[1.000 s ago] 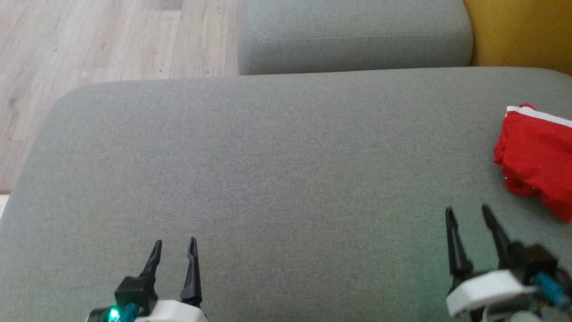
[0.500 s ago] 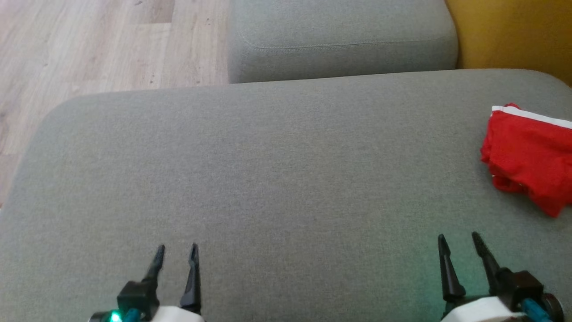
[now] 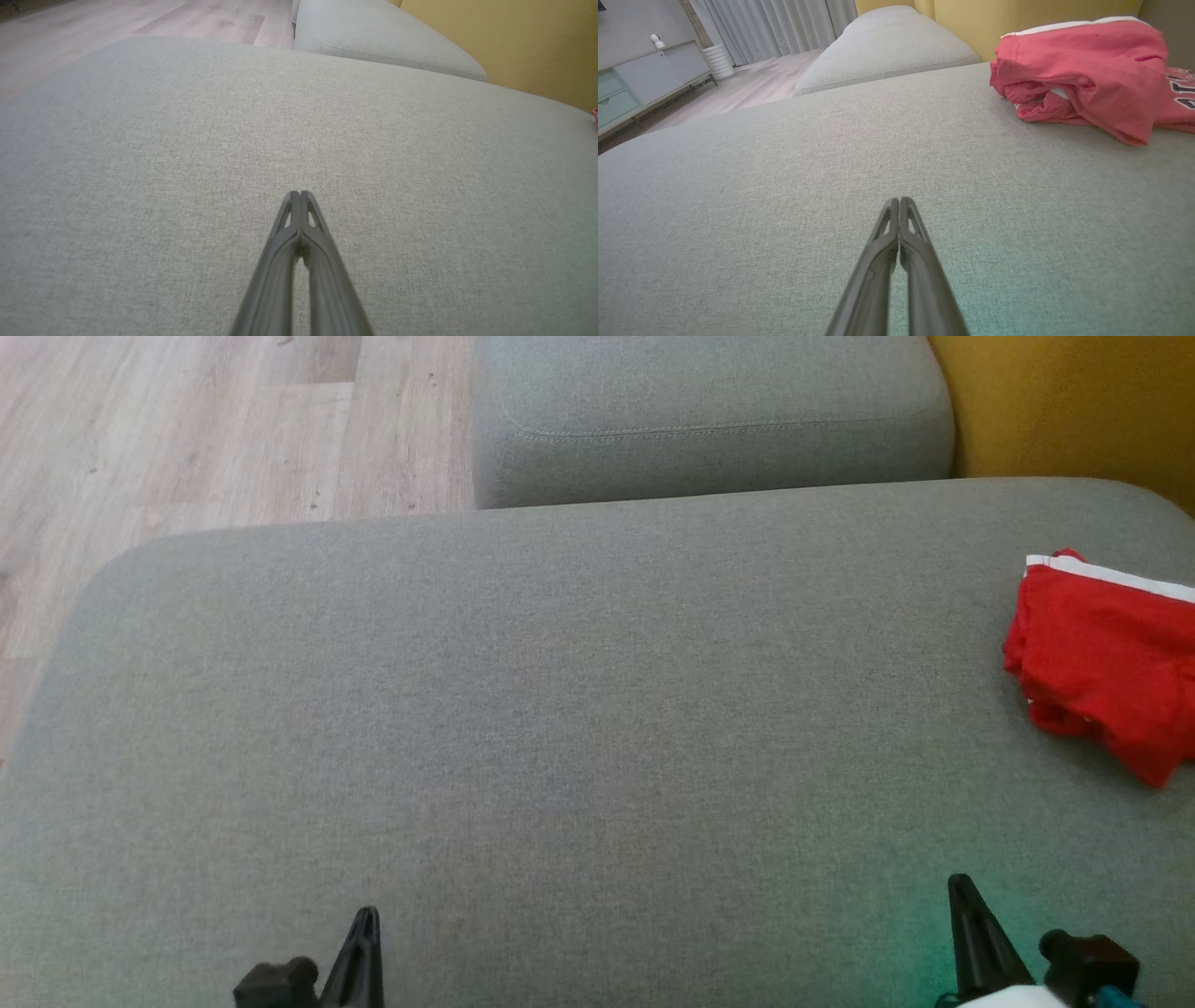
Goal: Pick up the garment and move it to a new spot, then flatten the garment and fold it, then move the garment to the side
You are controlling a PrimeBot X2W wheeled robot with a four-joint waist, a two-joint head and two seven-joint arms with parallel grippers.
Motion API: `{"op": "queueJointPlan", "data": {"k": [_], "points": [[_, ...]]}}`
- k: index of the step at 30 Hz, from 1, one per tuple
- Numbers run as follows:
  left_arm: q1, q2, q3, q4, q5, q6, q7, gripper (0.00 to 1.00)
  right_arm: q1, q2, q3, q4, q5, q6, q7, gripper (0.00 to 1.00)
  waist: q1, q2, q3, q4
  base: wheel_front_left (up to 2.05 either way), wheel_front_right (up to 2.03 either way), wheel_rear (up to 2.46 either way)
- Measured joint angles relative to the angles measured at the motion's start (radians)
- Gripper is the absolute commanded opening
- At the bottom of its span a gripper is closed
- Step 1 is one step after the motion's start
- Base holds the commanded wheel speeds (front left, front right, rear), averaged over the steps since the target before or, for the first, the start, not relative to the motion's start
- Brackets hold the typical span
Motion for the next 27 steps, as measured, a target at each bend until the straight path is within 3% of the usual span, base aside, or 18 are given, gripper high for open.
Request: {"op": "queueJointPlan", "data": {"k": [27], "points": [[-0.053,0.007,0.041,0.001,-0.347,-0.053,0.065,0.0,-0.031,0.0,-0.029,-0.023,0.347,0.0,0.079,0.0,0.0,0.0,0.009,-0.005,0.0,0.0,0.0]]}}
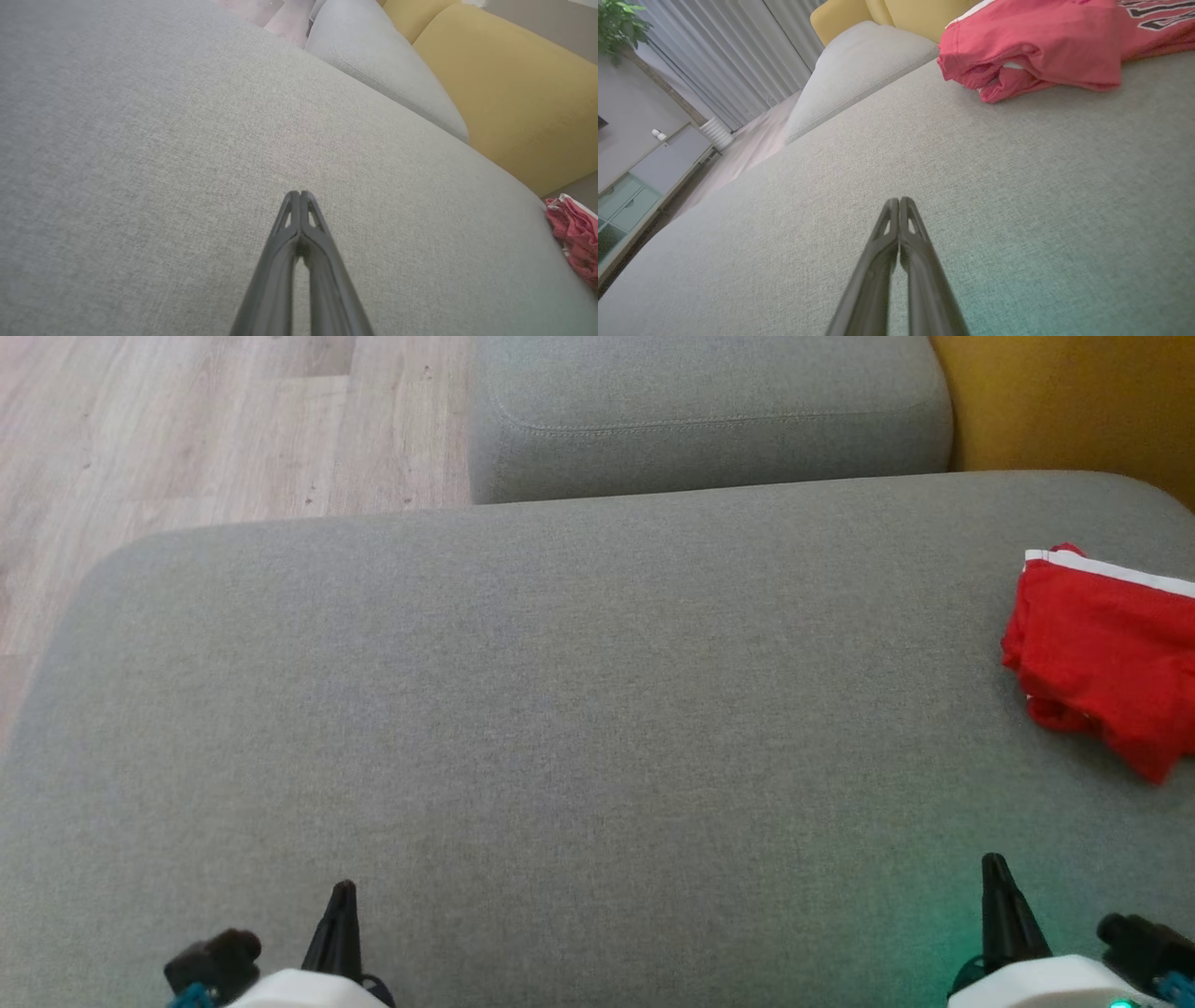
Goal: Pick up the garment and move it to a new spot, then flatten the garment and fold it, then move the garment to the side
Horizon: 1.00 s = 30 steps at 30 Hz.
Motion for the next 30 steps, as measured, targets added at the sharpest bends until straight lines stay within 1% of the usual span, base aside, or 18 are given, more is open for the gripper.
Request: {"op": "queueJointPlan", "data": {"k": [7,13,30], "points": [[-0.011,0.001,0.019,-0.001,-0.071,-0.009,0.015,0.0,-0.023,0.0,-0.005,-0.005,0.073,0.0,0.016,0.0,0.0,0.0,0.002,-0.001,0.0,0.0,0.0],[-0.016,0.002,0.026,0.0,-0.144,-0.026,0.031,0.0,-0.035,0.0,-0.011,-0.01,0.147,0.0,0.034,0.0,0.0,0.0,0.004,-0.002,0.0,0.0,0.0],[-0.056,0.004,0.063,-0.003,-0.359,-0.053,0.082,0.0,-0.066,0.0,-0.033,-0.024,0.37,0.0,0.084,0.0,0.0,0.0,0.009,-0.005,0.0,0.0,0.0]]}}
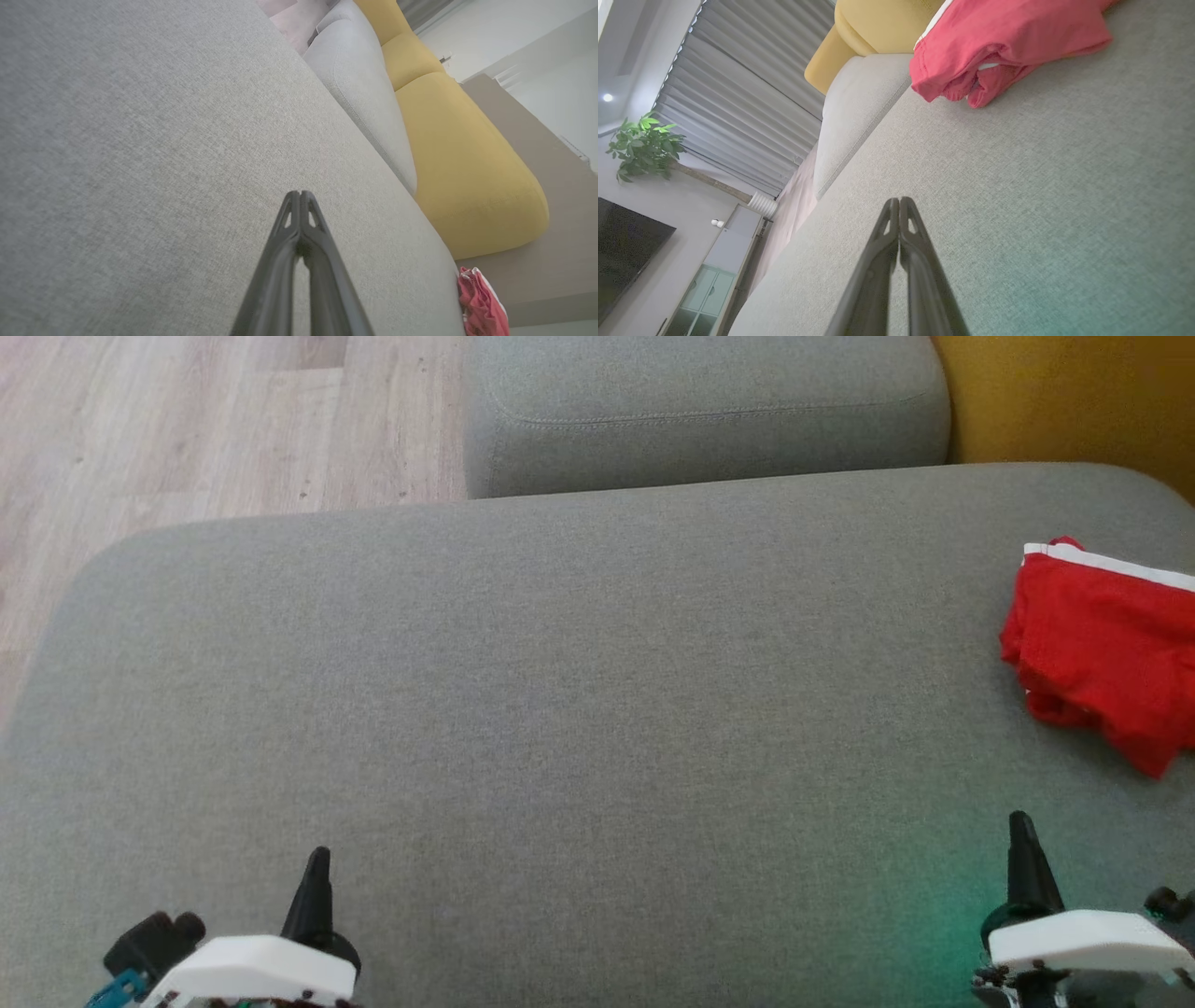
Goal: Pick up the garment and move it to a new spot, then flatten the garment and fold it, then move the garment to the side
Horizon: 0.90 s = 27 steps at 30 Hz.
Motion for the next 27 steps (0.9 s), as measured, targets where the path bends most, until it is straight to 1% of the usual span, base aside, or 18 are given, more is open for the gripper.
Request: {"op": "queueJointPlan", "data": {"k": [6,10,16,27], "points": [[-0.021,0.0,0.02,-0.001,-0.071,-0.017,0.017,0.0,-0.012,0.0,-0.004,-0.006,0.074,0.0,0.016,0.0,0.0,0.0,0.002,-0.001,0.0,0.0,0.0],[-0.026,0.0,0.027,-0.002,-0.118,-0.018,0.029,0.0,-0.012,0.0,-0.008,-0.008,0.124,0.0,0.029,0.0,0.0,0.0,0.003,-0.002,0.0,0.0,0.0],[-0.039,0.0,0.037,-0.002,-0.189,-0.035,0.043,0.0,-0.024,0.0,-0.015,-0.011,0.197,0.0,0.048,0.0,0.0,0.0,0.005,-0.003,0.0,0.0,0.0],[-0.064,0.0,0.063,-0.003,-0.306,-0.051,0.072,0.0,-0.052,0.0,-0.028,-0.02,0.32,0.0,0.075,0.0,0.0,0.0,0.008,-0.005,0.0,0.0,0.0]]}}
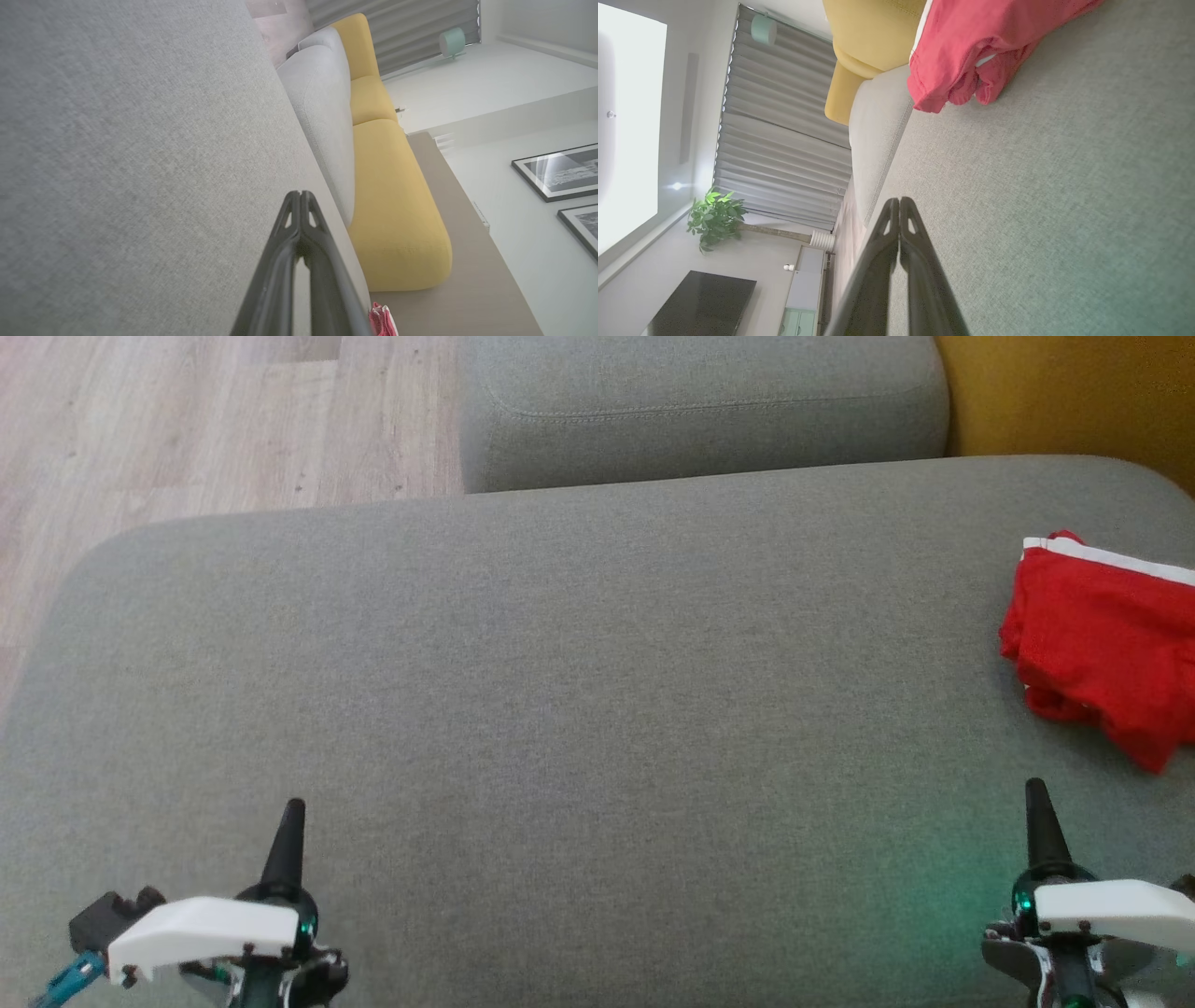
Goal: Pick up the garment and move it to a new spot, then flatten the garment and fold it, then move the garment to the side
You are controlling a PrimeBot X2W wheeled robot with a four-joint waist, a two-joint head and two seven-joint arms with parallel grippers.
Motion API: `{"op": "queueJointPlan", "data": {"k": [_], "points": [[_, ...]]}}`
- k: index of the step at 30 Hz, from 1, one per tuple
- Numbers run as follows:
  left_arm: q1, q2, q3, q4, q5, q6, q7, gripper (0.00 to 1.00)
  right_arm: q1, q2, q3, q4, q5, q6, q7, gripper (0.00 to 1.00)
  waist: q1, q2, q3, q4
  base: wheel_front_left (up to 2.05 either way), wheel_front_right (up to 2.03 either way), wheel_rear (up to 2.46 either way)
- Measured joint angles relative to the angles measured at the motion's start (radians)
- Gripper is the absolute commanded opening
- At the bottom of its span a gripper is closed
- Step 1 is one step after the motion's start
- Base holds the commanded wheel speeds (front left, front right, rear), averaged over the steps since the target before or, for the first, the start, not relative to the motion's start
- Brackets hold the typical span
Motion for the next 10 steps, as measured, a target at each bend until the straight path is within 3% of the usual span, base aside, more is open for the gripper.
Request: {"op": "queueJointPlan", "data": {"k": [10], "points": [[-0.014,0.0,0.028,0.0,-0.116,-0.015,0.028,0.0,-0.011,0.0,-0.008,-0.006,0.123,0.0,0.029,0.0,0.0,0.0,0.003,-0.002,0.0,0.0,0.0]]}}
